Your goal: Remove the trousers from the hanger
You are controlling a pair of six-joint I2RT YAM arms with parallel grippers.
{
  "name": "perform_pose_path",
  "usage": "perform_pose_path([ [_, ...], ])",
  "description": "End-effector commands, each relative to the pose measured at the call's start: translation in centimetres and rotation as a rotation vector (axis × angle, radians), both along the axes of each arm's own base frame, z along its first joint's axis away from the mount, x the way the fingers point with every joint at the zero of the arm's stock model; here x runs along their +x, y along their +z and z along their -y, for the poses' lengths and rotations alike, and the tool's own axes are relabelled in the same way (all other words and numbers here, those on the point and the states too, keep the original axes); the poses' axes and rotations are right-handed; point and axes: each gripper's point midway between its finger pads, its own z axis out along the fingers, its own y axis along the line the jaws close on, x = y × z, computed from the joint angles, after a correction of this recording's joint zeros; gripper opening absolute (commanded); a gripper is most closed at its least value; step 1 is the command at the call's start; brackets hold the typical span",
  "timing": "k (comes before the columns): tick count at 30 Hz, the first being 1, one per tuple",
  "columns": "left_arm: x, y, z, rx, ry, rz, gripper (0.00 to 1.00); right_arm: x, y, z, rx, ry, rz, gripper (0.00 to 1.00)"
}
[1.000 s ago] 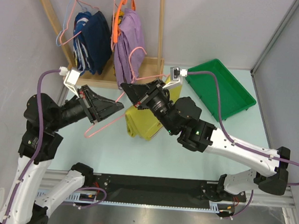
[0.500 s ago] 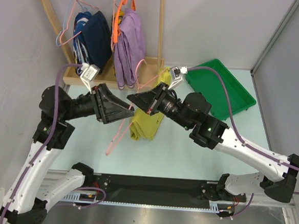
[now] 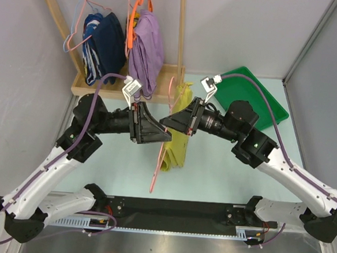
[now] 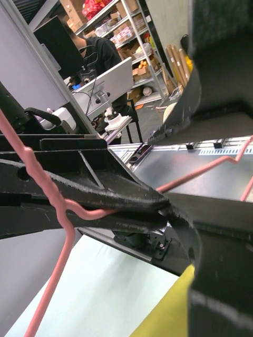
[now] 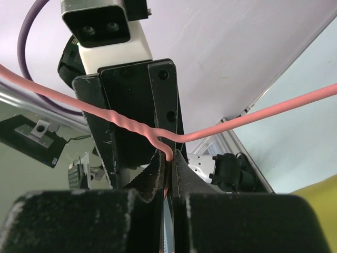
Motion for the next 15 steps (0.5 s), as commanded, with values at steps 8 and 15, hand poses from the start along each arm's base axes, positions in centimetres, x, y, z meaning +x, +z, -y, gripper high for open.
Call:
perform_pose_path([
  [8, -0.8, 2.5, 1.8, -0.075, -0.035, 0.027, 0.22, -3.2, 3.6, 1.7, 0.104, 0.120, 0.148, 0.00],
  [15, 0.5, 4.0, 1.3, -0.099, 0.072, -0.011, 0.00, -3.0, 1.7, 1.4, 0.041, 0.125, 0.106, 0.22],
])
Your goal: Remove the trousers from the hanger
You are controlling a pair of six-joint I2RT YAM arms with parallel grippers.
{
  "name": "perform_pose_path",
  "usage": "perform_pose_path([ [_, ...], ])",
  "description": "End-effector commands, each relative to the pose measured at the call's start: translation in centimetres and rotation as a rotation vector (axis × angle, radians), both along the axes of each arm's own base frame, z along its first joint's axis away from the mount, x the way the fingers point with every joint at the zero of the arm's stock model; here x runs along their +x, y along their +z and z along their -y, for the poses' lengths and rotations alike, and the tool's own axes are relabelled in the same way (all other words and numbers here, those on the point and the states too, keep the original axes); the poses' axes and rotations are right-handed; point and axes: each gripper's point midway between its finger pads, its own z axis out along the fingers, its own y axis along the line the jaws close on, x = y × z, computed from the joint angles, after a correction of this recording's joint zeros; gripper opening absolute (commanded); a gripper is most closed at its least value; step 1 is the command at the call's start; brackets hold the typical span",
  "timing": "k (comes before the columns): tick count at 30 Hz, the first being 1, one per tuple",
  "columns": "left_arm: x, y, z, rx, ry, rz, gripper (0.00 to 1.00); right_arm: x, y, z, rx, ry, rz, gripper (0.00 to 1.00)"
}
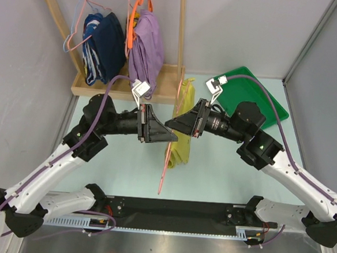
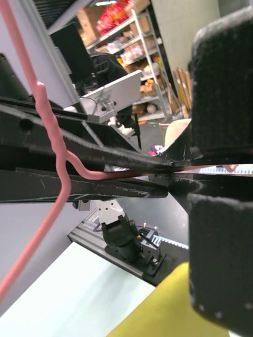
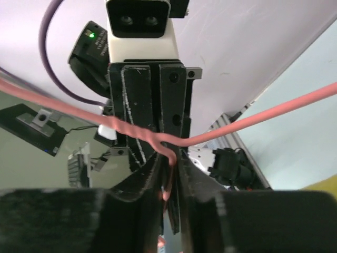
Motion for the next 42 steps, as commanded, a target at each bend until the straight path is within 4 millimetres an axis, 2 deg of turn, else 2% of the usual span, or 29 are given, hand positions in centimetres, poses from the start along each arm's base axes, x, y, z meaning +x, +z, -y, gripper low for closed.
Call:
perform_pose_path([
  [1, 0.3, 5.7, -0.7, -0.134, 0.098, 0.119, 0.00, -1.4, 1.4, 0.2, 0.027, 0.045, 0.100, 0.27],
  [3, 0.8, 6.1, -1.0, -0.137, 0.140, 0.113, 0.00, -1.0, 0.5, 0.6, -0.016, 0.013, 0.099, 0.33],
  [4, 0.7, 6.7, -1.3, -0.146, 0.154, 0.116, 0.00, -0.7, 0.3, 1.2, -0.032, -0.028, 0.098, 0.42],
  [6, 0.9, 7.4, -1.6, -0.152, 0.182, 0.108, 0.00, -0.4, -0.1, 1.9, -0.050, -0.062, 0.127, 0.48],
  [7, 0.9, 7.7, -1.7, -0.156, 0.190, 0.106, 0.00, 0.1, -0.6, 2.5, -0.066, -0.095, 0.116, 0.53],
  [9, 1.1, 8.4, -2.0, -0.172, 0.214, 0.098, 0.00, 0.1, -0.4, 3.8, -0.064, -0.141, 0.144, 0.58],
  [10, 1.0, 8.9, -2.2, -0.184, 0.224, 0.097, 0.00, 0.6, -1.3, 4.3, -0.085, -0.182, 0.132, 0.64],
  [11, 1.0, 9.4, -2.5, -0.196, 0.231, 0.103, 0.00, 0.5, -1.3, 5.0, -0.085, -0.203, 0.141, 0.69],
  [12, 1.0, 10.2, -2.7, -0.209, 0.248, 0.105, 0.00, 0.9, -2.1, 5.5, -0.119, -0.236, 0.144, 0.70],
  [14, 0.9, 11.1, -3.2, -0.227, 0.268, 0.112, 0.00, 0.9, -3.1, 6.1, -0.161, -0.261, 0.157, 0.78],
  [16, 1.1, 12.2, -3.8, -0.252, 0.304, 0.122, 0.00, 1.4, -4.8, 6.7, -0.233, -0.305, 0.175, 0.79],
  [20, 1.4, 13.7, -4.5, -0.276, 0.355, 0.140, 0.00, 1.6, -7.3, 6.7, -0.356, -0.374, 0.236, 0.85],
  [23, 1.4, 14.8, -4.9, -0.285, 0.369, 0.163, 0.00, 1.2, -9.0, 5.9, -0.468, -0.417, 0.329, 0.86],
  [24, 1.2, 15.5, -5.1, -0.299, 0.373, 0.174, 0.00, 1.8, -9.2, 6.1, -0.499, -0.473, 0.351, 0.87],
  [25, 1.2, 15.8, -5.2, -0.304, 0.379, 0.176, 0.00, 0.9, -9.7, 5.2, -0.516, -0.454, 0.381, 0.87],
  [26, 1.3, 15.9, -5.2, -0.303, 0.381, 0.178, 0.00, 0.9, -10.0, 5.0, -0.546, -0.466, 0.427, 0.87],
  [27, 1.0, 16.6, -5.5, -0.316, 0.379, 0.190, 0.00, 1.6, -10.0, 5.2, -0.557, -0.533, 0.448, 0.87],
  [28, 1.0, 16.7, -5.4, -0.314, 0.377, 0.193, 0.00, 0.7, -10.3, 4.4, -0.568, -0.520, 0.485, 0.87],
  [30, 0.8, 17.1, -5.6, -0.315, 0.376, 0.198, 0.00, 0.9, -10.2, 4.0, -0.578, -0.571, 0.545, 0.85],
  [31, 0.7, 17.2, -5.6, -0.316, 0.376, 0.199, 0.00, 0.3, -10.4, 3.1, -0.581, -0.556, 0.569, 0.83],
  [34, 0.5, 17.3, -5.8, -0.317, 0.374, 0.200, 0.00, -0.2, -9.0, 2.0, -0.534, -0.603, 0.633, 0.75],
  [35, 0.5, 17.2, -5.8, -0.315, 0.373, 0.197, 0.00, -1.0, -9.0, 1.3, -0.525, -0.591, 0.659, 0.73],
  [36, 0.4, 17.2, -5.8, -0.316, 0.369, 0.197, 0.00, -0.9, -7.8, 1.2, -0.489, -0.631, 0.672, 0.71],
  [38, 0.3, 17.3, -5.9, -0.317, 0.367, 0.202, 0.00, -1.5, -7.6, 0.6, -0.478, -0.639, 0.696, 0.69],
  [41, 0.1, 17.4, -5.9, -0.318, 0.359, 0.207, 0.00, -2.1, -6.5, 0.4, -0.452, -0.669, 0.728, 0.67],
  [42, -0.1, 17.6, -5.9, -0.322, 0.353, 0.211, 0.00, -1.8, -5.6, 0.8, -0.435, -0.714, 0.741, 0.65],
])
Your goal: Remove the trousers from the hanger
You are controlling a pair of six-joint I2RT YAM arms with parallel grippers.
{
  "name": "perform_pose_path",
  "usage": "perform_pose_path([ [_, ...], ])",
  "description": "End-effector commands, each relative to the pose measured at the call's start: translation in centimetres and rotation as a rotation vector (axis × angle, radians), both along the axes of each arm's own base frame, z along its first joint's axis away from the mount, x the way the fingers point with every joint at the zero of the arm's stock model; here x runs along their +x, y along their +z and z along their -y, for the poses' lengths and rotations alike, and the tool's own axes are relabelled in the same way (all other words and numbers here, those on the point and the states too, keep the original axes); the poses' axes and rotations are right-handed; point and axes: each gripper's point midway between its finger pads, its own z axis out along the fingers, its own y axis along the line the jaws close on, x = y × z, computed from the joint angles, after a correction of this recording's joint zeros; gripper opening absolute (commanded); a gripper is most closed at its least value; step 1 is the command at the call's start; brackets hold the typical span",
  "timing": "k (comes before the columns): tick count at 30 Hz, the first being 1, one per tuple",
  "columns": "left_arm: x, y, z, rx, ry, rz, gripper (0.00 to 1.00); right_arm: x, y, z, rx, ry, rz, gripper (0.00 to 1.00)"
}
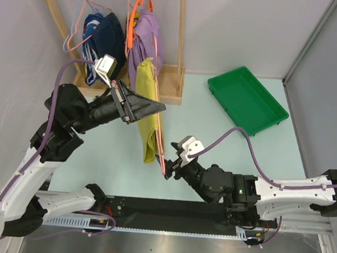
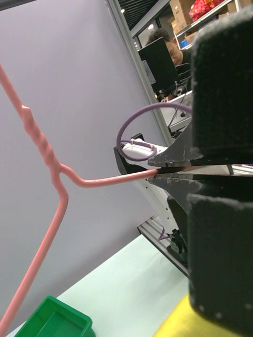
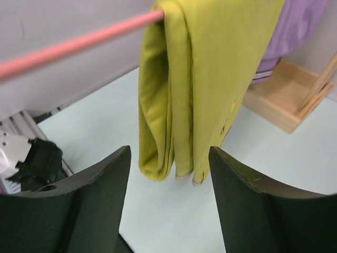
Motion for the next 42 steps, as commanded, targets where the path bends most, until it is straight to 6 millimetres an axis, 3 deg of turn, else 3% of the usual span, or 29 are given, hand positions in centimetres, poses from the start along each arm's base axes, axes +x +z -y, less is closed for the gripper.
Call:
perform_pose_path([
  [1, -2.7, 7.4, -2.3, -0.160, -0.001, 0.266, 0.00, 0.9, 4.9, 1.4, 0.150, -0.129, 0.108, 0.65],
  [7, -3.1, 7.5, -2.4, -0.166, -0.019, 0.267, 0.00, 1.1, 6.4, 1.6, 0.191, -0.135, 0.143, 0.53],
  [19, -3.9, 7.8, -2.1, -0.194, -0.071, 0.262, 0.00, 2.3, 8.2, 1.8, 0.246, -0.163, 0.208, 0.50],
  [25, -4.3, 8.0, -2.5, -0.201, -0.073, 0.265, 0.00, 2.6, 8.5, 0.8, 0.252, -0.165, 0.228, 0.50],
  [33, -4.1, 7.9, -2.4, -0.193, -0.062, 0.263, 0.00, 1.8, 6.5, 0.1, 0.217, -0.153, 0.215, 0.54],
  [42, -4.2, 8.0, -2.3, -0.196, -0.075, 0.257, 0.00, 3.6, 6.9, 2.4, 0.247, -0.217, 0.217, 0.51],
])
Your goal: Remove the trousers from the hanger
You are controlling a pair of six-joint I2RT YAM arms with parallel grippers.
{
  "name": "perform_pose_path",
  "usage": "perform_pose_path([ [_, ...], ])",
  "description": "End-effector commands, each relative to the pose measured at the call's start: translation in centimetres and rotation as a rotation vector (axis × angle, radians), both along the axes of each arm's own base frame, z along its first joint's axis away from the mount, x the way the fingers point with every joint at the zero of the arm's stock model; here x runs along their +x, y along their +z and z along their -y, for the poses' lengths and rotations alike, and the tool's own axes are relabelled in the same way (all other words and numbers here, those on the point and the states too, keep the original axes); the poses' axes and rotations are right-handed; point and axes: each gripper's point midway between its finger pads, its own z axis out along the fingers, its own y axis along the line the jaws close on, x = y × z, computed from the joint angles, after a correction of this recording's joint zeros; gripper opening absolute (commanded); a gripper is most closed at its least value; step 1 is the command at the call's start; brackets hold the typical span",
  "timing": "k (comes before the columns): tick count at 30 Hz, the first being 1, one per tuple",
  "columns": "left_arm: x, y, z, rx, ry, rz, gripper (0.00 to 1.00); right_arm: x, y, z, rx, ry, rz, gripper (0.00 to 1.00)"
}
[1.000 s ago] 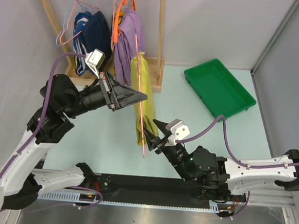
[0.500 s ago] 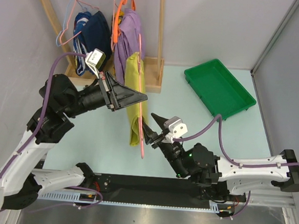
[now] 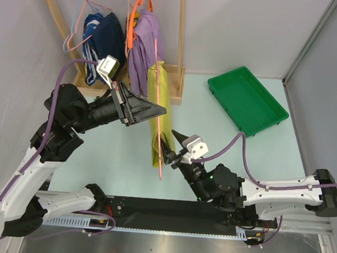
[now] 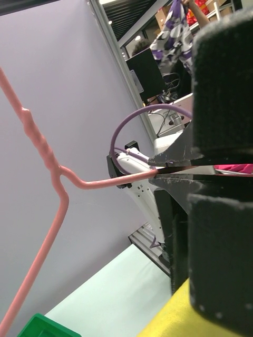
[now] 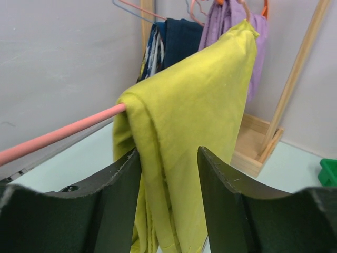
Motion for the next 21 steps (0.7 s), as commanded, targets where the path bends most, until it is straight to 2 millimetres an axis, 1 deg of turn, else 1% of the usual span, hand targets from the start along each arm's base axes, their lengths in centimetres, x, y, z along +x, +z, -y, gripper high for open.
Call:
perform_pose_path([
  [1, -3.2, 7.8, -2.6, -0.196, -0.014, 0.260, 0.00, 1.1, 2.6, 2.2, 0.116, -0.043, -0.010, 0.50],
  [3, -3.2, 7.9, -2.6, -0.197, -0.013, 0.261, 0.00, 1.3, 2.5, 2.2, 0.106, -0.054, -0.001, 0.50],
  [4, -3.1, 7.8, -2.5, -0.196, -0.013, 0.257, 0.00, 1.3, 2.8, 2.2, 0.111, -0.054, 0.005, 0.50],
  [9, -3.3, 7.9, -2.5, -0.203, -0.024, 0.252, 0.00, 2.0, 2.6, 1.3, 0.094, -0.076, 0.022, 0.52],
  [10, -3.2, 8.0, -2.5, -0.205, -0.023, 0.250, 0.00, 2.2, 2.8, 1.5, 0.115, -0.093, 0.022, 0.52],
  [11, -3.3, 8.0, -2.5, -0.206, -0.023, 0.253, 0.00, 2.3, 2.4, 1.1, 0.104, -0.107, 0.028, 0.52],
  [12, -3.3, 8.0, -2.5, -0.208, -0.022, 0.248, 0.00, 2.5, 2.4, 1.1, 0.090, -0.125, 0.044, 0.52],
  [13, -3.3, 8.0, -2.6, -0.208, -0.022, 0.248, 0.00, 2.7, 3.0, 1.5, 0.136, -0.148, 0.049, 0.52],
  [14, -3.3, 8.0, -2.6, -0.208, -0.021, 0.248, 0.00, 2.8, 2.8, 1.4, 0.136, -0.164, 0.060, 0.52],
  [15, -3.3, 8.1, -2.7, -0.211, -0.020, 0.247, 0.00, 2.8, 2.2, 0.7, 0.122, -0.177, 0.075, 0.52],
  [16, -3.4, 8.1, -2.7, -0.211, -0.022, 0.247, 0.00, 3.1, 3.0, 1.4, 0.148, -0.224, 0.104, 0.51],
  [17, -3.5, 8.2, -2.8, -0.215, -0.022, 0.249, 0.00, 3.3, 3.2, 1.6, 0.161, -0.251, 0.112, 0.51],
  [18, -3.6, 8.3, -2.8, -0.214, -0.024, 0.250, 0.00, 3.4, 3.1, 1.2, 0.173, -0.273, 0.121, 0.50],
  [19, -3.7, 8.4, -2.9, -0.217, -0.025, 0.255, 0.00, 3.4, 3.2, 1.1, 0.144, -0.288, 0.144, 0.49],
  [21, -3.7, 8.3, -3.0, -0.207, -0.022, 0.256, 0.00, 3.3, 3.4, 0.4, 0.128, -0.288, 0.157, 0.49],
])
